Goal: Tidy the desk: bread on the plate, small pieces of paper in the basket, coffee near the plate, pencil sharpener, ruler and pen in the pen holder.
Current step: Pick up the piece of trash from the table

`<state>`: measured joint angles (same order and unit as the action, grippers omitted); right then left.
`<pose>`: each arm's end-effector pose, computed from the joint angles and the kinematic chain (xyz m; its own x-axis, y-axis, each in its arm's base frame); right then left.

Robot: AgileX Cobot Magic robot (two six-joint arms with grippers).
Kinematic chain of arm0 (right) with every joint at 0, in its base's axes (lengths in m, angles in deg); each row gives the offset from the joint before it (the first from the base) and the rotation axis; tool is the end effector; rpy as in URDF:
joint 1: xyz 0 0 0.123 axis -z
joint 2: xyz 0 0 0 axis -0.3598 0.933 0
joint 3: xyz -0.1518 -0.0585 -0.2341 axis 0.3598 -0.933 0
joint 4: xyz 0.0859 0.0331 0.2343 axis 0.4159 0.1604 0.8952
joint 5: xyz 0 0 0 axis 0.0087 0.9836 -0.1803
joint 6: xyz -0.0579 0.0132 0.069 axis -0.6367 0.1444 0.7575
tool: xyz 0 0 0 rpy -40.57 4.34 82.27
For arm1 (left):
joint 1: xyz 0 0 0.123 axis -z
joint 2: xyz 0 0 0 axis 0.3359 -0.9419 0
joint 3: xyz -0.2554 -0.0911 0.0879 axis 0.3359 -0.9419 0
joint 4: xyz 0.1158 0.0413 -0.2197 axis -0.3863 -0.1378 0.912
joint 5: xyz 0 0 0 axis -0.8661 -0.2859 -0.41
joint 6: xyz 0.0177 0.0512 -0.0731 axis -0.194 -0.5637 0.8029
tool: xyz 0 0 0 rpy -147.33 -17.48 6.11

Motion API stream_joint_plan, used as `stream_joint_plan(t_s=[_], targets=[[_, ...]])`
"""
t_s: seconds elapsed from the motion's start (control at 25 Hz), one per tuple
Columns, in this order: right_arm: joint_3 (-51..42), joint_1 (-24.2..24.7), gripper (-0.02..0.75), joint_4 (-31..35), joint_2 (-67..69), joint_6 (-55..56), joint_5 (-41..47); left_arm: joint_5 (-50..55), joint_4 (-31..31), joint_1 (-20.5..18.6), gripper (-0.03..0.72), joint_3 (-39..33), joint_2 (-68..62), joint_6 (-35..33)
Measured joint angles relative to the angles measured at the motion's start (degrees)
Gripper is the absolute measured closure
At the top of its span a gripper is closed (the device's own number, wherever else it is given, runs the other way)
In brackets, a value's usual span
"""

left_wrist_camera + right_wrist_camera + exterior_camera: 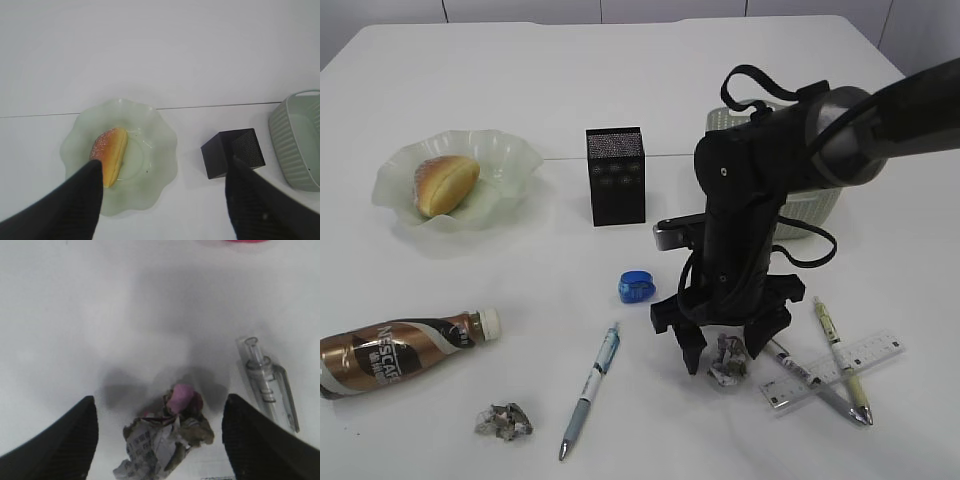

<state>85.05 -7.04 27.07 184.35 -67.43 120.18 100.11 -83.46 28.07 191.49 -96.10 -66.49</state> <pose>0.3449 0.1893 0.1245 -0.9730 -0.2271 0.0422 -0.2256 0.9735 0.0369 0.3846 -0.0652 0.4648 -0.6994 -0.1044 -0.7071 0.0671 0.9753 -0.2104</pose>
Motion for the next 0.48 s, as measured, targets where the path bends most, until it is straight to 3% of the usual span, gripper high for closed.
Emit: stream_joint_plan(t_s=[0.48], targets=[[0.00,0.00,0.173,1.66,0.00,-0.17,-0.81,0.00,0.00,0.00,0.129,0.00,0.00,0.00]])
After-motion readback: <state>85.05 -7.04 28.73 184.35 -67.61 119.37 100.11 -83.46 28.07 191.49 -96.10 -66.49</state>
